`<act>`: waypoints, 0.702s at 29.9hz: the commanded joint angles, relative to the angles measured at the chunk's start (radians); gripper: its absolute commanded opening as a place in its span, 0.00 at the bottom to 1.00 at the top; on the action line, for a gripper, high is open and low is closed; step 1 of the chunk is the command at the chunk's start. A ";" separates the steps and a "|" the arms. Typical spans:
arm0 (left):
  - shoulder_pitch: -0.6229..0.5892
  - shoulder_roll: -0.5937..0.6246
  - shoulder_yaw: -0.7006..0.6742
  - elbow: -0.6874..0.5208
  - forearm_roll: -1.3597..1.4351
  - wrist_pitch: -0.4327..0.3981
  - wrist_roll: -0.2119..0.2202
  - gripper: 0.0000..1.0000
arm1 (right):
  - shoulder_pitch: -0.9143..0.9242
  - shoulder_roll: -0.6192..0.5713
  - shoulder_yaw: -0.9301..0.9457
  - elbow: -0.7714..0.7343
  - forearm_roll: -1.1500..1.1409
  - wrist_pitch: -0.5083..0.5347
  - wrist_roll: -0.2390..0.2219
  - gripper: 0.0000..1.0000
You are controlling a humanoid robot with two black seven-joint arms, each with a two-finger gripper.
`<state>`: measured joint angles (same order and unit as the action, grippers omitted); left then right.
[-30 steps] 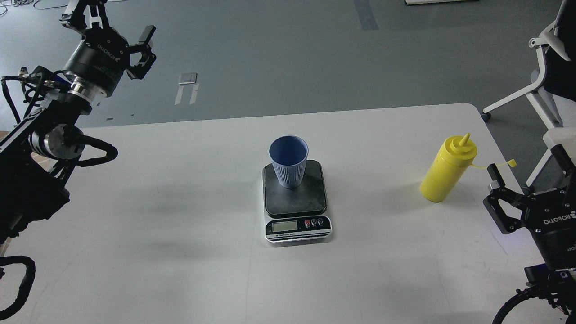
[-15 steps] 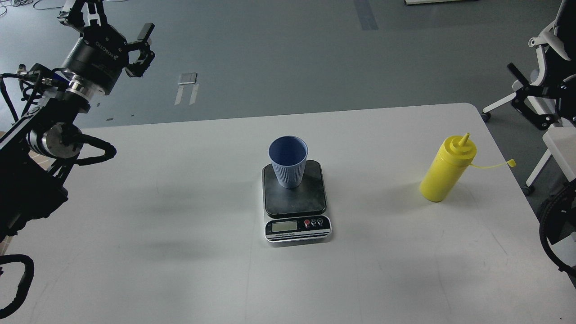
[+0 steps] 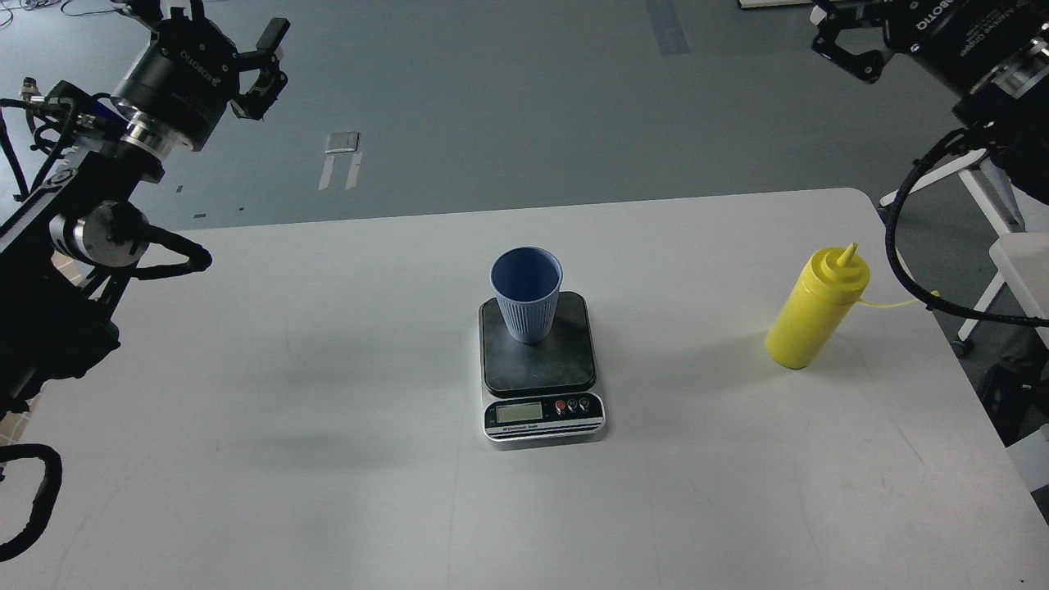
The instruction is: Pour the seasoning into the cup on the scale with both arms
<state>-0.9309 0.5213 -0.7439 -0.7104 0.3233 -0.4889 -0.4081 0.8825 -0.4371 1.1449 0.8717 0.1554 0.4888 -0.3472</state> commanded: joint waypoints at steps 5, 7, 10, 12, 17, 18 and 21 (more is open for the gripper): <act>-0.002 -0.006 0.000 0.000 0.003 0.000 0.000 0.98 | 0.078 0.169 -0.004 -0.140 -0.189 0.000 0.004 1.00; 0.000 -0.012 0.000 0.000 0.017 0.000 0.000 0.98 | 0.078 0.178 -0.007 -0.140 -0.204 0.000 0.004 1.00; 0.001 -0.021 0.000 0.000 0.033 0.000 0.000 0.98 | 0.078 0.198 -0.011 -0.143 -0.214 0.000 0.004 1.00; 0.001 -0.033 0.000 0.002 0.034 0.000 0.000 0.98 | 0.075 0.215 -0.013 -0.148 -0.262 0.000 0.004 1.00; 0.000 -0.055 0.000 0.003 0.036 0.000 0.002 0.98 | 0.075 0.267 -0.007 -0.172 -0.355 0.000 0.005 1.00; -0.002 -0.060 -0.002 0.006 0.039 0.000 0.000 0.98 | 0.076 0.277 -0.005 -0.172 -0.358 0.000 0.005 1.00; -0.002 -0.069 -0.006 0.015 0.036 0.000 0.000 0.98 | 0.081 0.290 -0.005 -0.172 -0.361 0.000 0.005 1.00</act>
<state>-0.9302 0.4641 -0.7446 -0.7024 0.3610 -0.4889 -0.4081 0.9578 -0.1614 1.1384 0.7007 -0.1978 0.4888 -0.3427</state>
